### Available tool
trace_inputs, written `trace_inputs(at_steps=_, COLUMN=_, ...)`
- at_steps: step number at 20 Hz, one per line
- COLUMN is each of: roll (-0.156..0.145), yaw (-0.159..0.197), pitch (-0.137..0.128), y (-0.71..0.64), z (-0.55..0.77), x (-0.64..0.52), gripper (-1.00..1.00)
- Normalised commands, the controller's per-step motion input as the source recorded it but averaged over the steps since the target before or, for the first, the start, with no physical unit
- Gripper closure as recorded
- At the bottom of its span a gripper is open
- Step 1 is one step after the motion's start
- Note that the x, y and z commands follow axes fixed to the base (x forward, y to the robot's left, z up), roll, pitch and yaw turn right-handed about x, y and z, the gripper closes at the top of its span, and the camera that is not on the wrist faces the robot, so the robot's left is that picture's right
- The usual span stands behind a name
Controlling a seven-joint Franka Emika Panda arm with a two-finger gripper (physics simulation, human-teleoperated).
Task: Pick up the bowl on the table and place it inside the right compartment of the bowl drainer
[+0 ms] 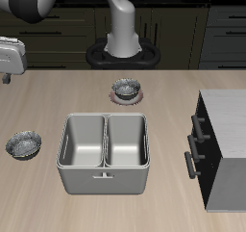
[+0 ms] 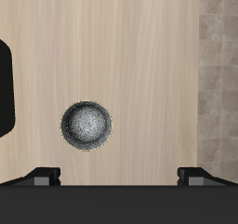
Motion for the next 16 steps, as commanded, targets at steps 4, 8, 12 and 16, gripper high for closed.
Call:
trace_inputs(at_steps=4, roll=0.007, yaw=0.042, pitch=0.03, y=0.22, z=-0.17, x=0.2, gripper=-1.0)
trace_inputs(at_steps=8, roll=0.001, yaw=0.021, pitch=0.026, y=0.05, z=-0.21, x=0.06, gripper=-1.0)
trace_inputs(at_steps=12, roll=-0.033, yaw=0.043, pitch=0.042, y=-0.07, z=-0.36, x=0.11, gripper=-1.0)
trace_inputs(at_steps=16, roll=-0.017, yaw=0.001, pitch=0.043, y=-0.12, z=-0.42, x=0.08, gripper=-1.0)
